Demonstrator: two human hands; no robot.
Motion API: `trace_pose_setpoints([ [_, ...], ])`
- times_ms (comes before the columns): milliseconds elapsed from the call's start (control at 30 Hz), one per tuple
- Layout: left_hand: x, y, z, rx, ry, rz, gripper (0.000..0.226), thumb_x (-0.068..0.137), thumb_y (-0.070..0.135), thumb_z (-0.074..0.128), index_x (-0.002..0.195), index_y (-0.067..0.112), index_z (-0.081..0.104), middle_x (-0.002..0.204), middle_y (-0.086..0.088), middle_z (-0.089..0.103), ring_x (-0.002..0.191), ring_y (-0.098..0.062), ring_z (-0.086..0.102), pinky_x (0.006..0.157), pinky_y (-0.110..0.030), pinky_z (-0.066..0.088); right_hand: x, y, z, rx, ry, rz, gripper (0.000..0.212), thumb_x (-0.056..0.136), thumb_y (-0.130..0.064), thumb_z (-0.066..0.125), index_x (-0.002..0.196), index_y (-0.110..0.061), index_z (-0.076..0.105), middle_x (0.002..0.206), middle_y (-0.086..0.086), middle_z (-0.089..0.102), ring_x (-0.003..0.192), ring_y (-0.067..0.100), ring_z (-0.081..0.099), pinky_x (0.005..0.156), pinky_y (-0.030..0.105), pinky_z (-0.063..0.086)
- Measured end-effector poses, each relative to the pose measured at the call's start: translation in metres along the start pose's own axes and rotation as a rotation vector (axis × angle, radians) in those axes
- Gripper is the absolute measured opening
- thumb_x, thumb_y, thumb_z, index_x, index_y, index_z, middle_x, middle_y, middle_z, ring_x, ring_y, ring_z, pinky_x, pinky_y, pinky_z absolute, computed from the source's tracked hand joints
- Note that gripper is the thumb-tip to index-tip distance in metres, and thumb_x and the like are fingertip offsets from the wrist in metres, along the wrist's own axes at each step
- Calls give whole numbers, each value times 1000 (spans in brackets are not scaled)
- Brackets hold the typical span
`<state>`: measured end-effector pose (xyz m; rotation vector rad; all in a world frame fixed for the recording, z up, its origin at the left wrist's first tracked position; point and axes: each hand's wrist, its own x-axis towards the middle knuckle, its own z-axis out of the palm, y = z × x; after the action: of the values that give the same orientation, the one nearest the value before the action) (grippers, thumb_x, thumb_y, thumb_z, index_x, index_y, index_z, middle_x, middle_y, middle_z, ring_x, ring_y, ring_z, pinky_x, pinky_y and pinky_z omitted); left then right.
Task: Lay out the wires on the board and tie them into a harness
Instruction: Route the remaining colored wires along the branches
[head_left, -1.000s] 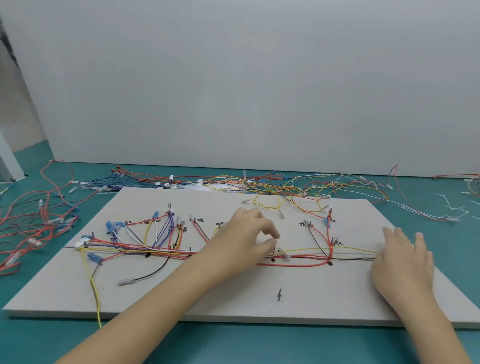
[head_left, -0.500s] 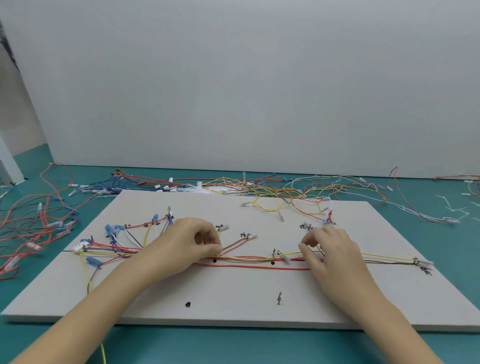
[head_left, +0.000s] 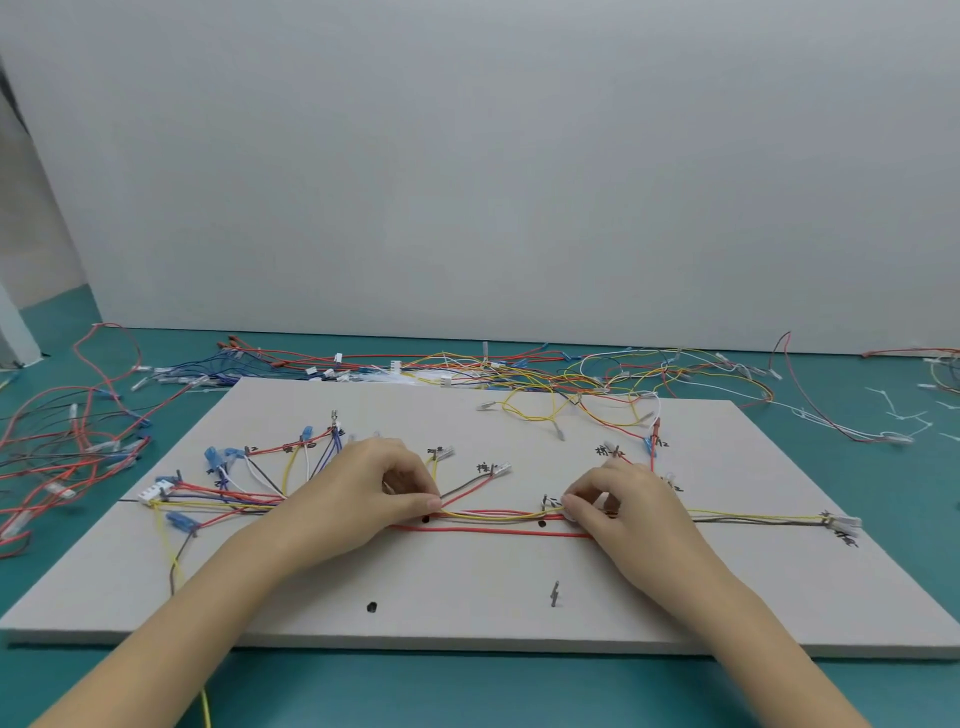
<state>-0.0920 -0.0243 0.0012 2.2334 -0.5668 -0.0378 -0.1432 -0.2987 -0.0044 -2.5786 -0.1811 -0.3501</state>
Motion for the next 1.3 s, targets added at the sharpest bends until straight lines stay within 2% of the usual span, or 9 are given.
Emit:
trace_pose_setpoints([
  [167, -2, 2, 2, 18, -12, -5, 12, 82, 20, 76, 73, 28, 75, 71, 11, 71, 65, -6, 67, 67, -26, 55, 1, 0, 1, 73, -2, -14, 10, 89, -22, 65, 81, -23, 70, 83, -10, 58, 88, 8, 51, 80, 27, 42],
  [400, -4, 1, 7, 29, 39, 2, 14, 75, 21, 83, 77, 32, 74, 77, 11, 65, 70, -4, 62, 62, -12, 46, 0, 4, -2, 154, -44, 34, 11, 88, -20, 67, 78, -23, 70, 84, -5, 64, 86, 8, 56, 75, 21, 42],
  [500, -4, 0, 1, -6, 32, -23, 20, 75, 15, 83, 85, 30, 73, 79, 16, 70, 70, -5, 65, 64, -14, 50, -1, 5, -2, 193, -40, 61, 11, 86, -19, 69, 77, -22, 72, 84, -3, 66, 84, 8, 58, 70, 16, 40],
  [600, -5, -1, -4, 0, 45, -27, 22, 73, 15, 84, 82, 33, 74, 78, 12, 71, 70, -3, 65, 64, -14, 50, -1, 4, -2, 209, -28, 62, 11, 86, -17, 70, 76, -23, 72, 83, -4, 65, 81, 4, 57, 68, 12, 38],
  [800, -6, -2, -4, 92, 33, 20, 18, 76, 23, 81, 77, 39, 72, 89, 10, 58, 87, -1, 53, 71, -19, 45, -2, 4, -1, 211, -19, 58, 13, 86, -16, 69, 76, -25, 71, 84, -5, 65, 84, 6, 57, 70, 13, 39],
  [967, -5, -1, -2, 142, 46, 64, 19, 77, 21, 80, 71, 36, 70, 88, 16, 67, 92, -3, 57, 70, -21, 43, -3, 4, 0, 217, -18, 45, 14, 86, -17, 68, 76, -27, 70, 83, -6, 65, 84, 4, 56, 69, 10, 38],
  [1133, -6, 0, 1, 139, 74, 24, 9, 78, 28, 78, 70, 32, 75, 78, 19, 70, 83, 1, 60, 67, -16, 43, -3, 4, -1, 202, -15, 36, 12, 87, -20, 69, 76, -26, 69, 83, -6, 63, 84, 6, 56, 69, 12, 37],
  [1200, -6, 2, 0, 46, 57, -20, 12, 80, 22, 77, 69, 28, 76, 75, 15, 72, 73, -1, 66, 64, -13, 48, -2, 3, -2, 216, -10, 46, 11, 86, -20, 70, 75, -22, 70, 84, -5, 62, 83, 6, 56, 69, 11, 37],
  [1300, -5, 5, 1, -15, 53, -90, 12, 77, 13, 80, 69, 21, 76, 72, 8, 73, 65, -4, 68, 65, -19, 55, -3, 3, -1, 211, -6, 51, 10, 85, -19, 70, 75, -20, 70, 84, -3, 61, 83, 8, 56, 70, 14, 39],
])
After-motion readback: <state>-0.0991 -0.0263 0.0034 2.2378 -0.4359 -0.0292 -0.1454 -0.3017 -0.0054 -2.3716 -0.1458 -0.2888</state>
